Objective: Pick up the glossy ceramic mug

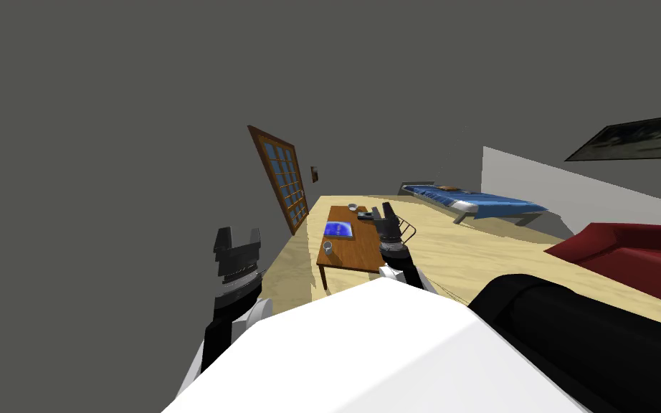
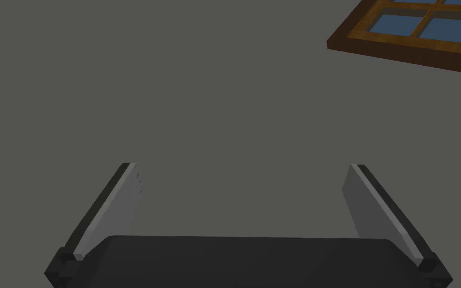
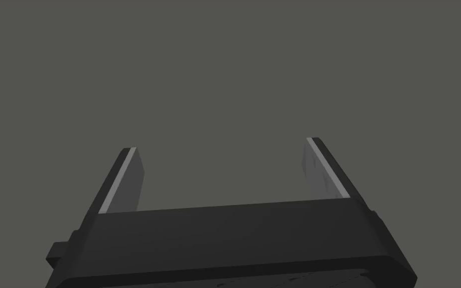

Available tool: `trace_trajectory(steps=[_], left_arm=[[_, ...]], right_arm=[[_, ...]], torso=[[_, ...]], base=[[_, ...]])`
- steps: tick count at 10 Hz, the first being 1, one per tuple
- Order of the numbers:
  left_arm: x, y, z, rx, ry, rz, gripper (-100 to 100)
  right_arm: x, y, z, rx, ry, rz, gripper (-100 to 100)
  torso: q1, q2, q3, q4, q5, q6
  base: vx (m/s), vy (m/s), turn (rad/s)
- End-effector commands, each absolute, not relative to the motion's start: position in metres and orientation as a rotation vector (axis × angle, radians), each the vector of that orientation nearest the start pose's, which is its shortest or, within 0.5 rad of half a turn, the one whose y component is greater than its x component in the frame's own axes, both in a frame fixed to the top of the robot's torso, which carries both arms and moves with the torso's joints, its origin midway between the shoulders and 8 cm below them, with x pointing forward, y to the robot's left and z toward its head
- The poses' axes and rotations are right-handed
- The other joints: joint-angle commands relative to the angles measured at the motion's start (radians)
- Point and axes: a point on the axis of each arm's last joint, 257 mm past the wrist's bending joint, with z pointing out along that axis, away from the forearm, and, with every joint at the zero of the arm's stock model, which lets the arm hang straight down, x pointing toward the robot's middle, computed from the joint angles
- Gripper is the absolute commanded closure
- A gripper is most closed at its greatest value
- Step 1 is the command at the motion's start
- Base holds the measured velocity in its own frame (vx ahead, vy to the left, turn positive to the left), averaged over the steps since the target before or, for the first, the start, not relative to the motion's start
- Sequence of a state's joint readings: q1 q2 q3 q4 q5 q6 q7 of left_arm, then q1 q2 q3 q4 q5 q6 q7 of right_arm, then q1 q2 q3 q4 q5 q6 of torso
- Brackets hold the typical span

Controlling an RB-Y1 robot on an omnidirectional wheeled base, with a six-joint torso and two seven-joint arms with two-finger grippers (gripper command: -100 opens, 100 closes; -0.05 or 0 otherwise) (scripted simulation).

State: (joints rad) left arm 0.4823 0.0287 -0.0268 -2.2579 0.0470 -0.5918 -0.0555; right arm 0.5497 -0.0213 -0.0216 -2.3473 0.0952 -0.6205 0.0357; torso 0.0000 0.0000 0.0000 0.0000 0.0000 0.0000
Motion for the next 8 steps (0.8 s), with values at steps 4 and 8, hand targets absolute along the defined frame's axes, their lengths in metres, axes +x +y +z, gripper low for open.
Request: trace_trajectory(steps=[4,8], left_arm=[[0.334,0.27,0.037,-0.583,0.559,-1.332,0],[0.334,0.27,0.037,-0.583,0.559,-1.332,0]], right_arm=[[0.326,-0.252,0.032,0.369,0.745,1.121,-100],[0.356,-0.241,-0.02,0.267,0.941,0.956,-100]], torso=[[-0.003,0.001,0.001,0.0,-0.001,0.0],[-0.004,0.001,0.001,0.0,-0.001,0.0]], base=[[-0.018,-0.033,0.012],[-0.024,-0.048,0.038]])
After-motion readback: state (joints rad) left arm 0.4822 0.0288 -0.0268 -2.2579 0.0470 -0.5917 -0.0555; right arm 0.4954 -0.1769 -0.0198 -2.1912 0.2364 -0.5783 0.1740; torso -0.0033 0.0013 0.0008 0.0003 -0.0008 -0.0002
